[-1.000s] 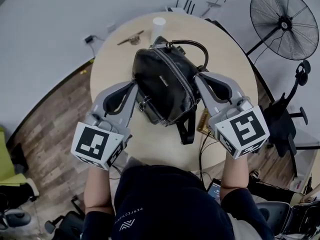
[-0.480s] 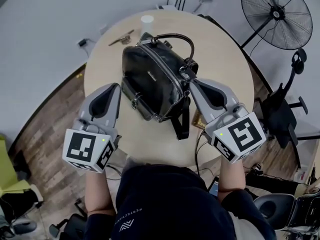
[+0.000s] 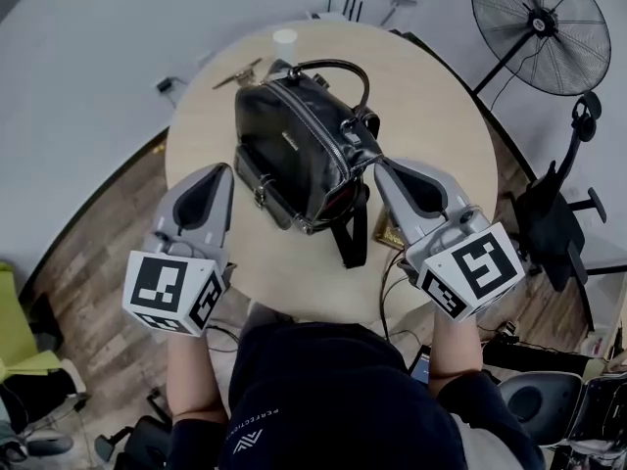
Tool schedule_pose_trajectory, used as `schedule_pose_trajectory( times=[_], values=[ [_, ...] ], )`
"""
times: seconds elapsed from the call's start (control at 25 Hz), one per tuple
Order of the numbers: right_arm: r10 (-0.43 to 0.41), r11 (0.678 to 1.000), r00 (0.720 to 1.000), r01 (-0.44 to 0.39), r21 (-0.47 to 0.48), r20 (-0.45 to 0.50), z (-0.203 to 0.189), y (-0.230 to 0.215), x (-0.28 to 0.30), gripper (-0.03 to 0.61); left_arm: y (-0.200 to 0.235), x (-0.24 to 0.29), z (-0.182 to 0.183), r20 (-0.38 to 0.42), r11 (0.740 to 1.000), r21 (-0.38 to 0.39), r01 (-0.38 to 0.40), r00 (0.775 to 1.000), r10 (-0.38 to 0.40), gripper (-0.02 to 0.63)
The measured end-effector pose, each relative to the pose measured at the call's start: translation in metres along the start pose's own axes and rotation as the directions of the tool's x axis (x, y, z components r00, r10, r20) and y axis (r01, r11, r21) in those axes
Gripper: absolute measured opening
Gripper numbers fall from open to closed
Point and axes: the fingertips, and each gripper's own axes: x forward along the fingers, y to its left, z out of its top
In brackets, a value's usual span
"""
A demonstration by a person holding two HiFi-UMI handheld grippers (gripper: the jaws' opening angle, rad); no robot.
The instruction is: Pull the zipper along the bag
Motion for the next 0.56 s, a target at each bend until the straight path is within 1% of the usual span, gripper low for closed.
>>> schedule_pose_trajectory(
  times=[0.12,0.24,0.44,0.56],
  values=[
    [-0.005,1.0,1.0,0.005,0.008,-0.01,-0.004,0.001,0.002,0.003,0.006,-0.004,-0.001,0.003,1.0,0.002,-0.005,1.0,0.005,0.015],
    [-0.021,1.0,1.0,0.022,0.023,-0.009,-0.003,0.002,0.006,0.003,0.017,-0.005,-0.002,0.004,1.0,0.003,0.007,1.0,-0.007,0.014],
    [-0.097,0.995,0.995,0.097,0.031,-0.022,0.002,0.001,0.015,0.003,0.04,0.002,-0.005,-0.012,0.998,0.018,0.068,0.998,-0.068,0.011],
    [-0.133,0.99,0.991,0.134,0.049,-0.025,0.004,0.002,0.026,0.003,0.059,0.006,0.001,-0.027,0.995,0.033,0.096,0.995,-0.095,0.011]
  ],
)
